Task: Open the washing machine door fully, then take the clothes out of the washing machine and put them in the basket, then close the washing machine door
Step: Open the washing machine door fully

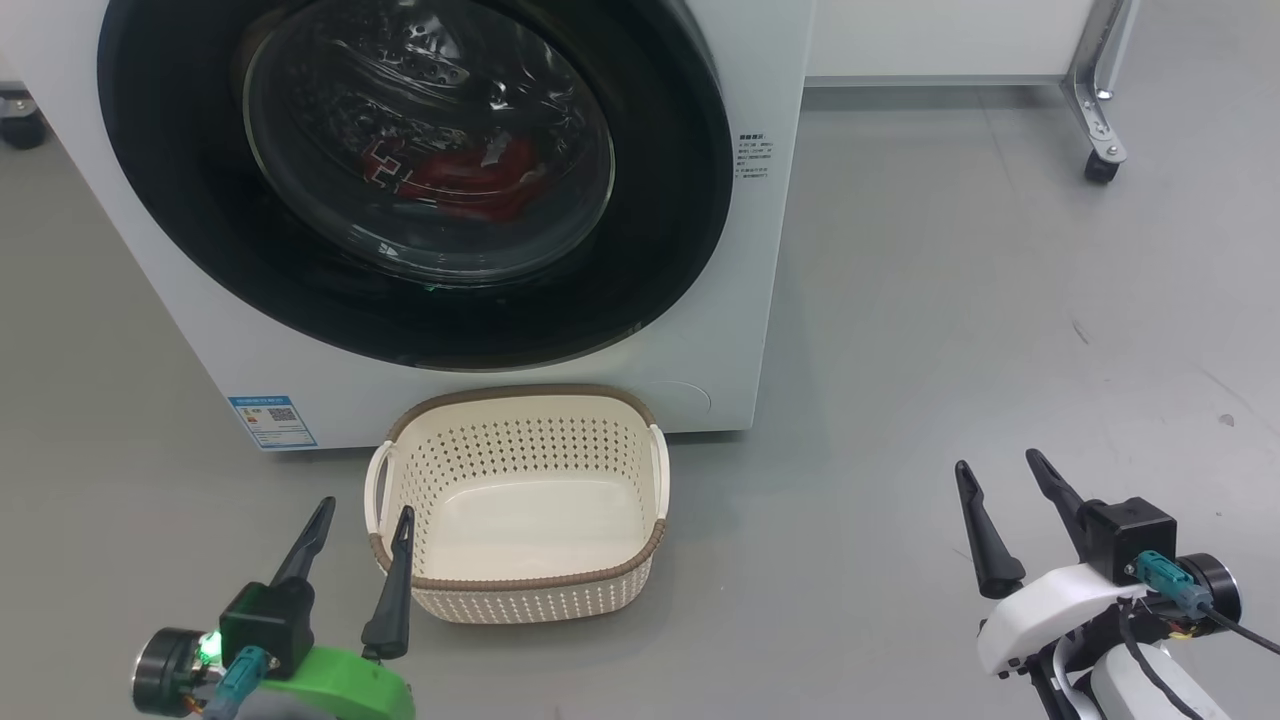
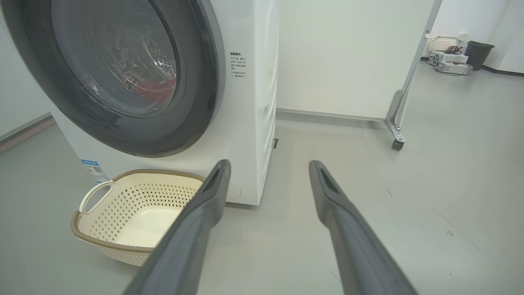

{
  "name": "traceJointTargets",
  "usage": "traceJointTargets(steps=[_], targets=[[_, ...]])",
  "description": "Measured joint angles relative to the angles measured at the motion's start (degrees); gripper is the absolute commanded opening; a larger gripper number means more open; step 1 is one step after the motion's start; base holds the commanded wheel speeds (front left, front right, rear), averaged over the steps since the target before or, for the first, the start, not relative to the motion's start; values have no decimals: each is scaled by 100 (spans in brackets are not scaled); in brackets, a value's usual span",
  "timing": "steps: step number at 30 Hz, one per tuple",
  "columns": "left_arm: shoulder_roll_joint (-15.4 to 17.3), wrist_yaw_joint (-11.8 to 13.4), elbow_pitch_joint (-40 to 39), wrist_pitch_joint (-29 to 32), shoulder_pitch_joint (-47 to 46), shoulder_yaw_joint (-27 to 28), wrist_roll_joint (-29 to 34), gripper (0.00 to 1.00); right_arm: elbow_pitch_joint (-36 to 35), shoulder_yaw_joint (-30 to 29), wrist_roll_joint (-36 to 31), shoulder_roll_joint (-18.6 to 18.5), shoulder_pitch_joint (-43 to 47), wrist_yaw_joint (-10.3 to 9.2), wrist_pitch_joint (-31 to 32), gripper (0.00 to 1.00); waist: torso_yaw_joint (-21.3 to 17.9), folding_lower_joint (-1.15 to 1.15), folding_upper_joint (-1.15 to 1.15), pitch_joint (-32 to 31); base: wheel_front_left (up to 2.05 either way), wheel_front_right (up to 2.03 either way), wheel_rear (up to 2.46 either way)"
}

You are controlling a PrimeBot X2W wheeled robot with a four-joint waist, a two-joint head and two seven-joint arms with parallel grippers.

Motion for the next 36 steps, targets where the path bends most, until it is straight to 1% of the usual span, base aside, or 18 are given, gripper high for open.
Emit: traceJointTargets(steps=[6,7,8,9,22,27,29,30,32,36], targets=[[-9,0,35,1,1,31,0,100,8,-26,2,11,1,1,0,100,-11,0,0,4,0,0,0],[-11,0,41,1,1,35,0,100,8,-31,3,11,1,1,0,93,-13,0,0,5,0,0,0],[-13,0,46,1,1,40,0,100,8,-35,8,12,1,1,-1,42,-14,0,0,5,0,0,0],[-14,0,51,1,1,45,0,100,9,-41,10,13,1,0,-1,0,-15,0,0,6,0,0,0],[-47,-1,81,1,1,93,26,100,7,-66,19,37,1,3,-1,0,-9,0,0,13,0,0,0],[-58,-1,85,1,0,111,41,100,8,-129,143,86,1,54,-1,0,4,0,0,21,0,0,0],[-64,-1,85,1,0,118,74,100,8,-265,385,198,1,118,-1,0,10,0,0,27,0,0,0],[-64,-1,85,1,0,118,74,100,8,-265,385,198,1,118,-1,0,10,0,0,27,0,0,0],[-67,-1,78,1,0,124,77,100,5,-410,762,379,1,189,-1,0,14,0,0,43,0,0,0],[-73,-9,53,0,-1,131,82,100,0,-823,1649,724,1,448,47,0,21,0,0,105,0,0,0]])
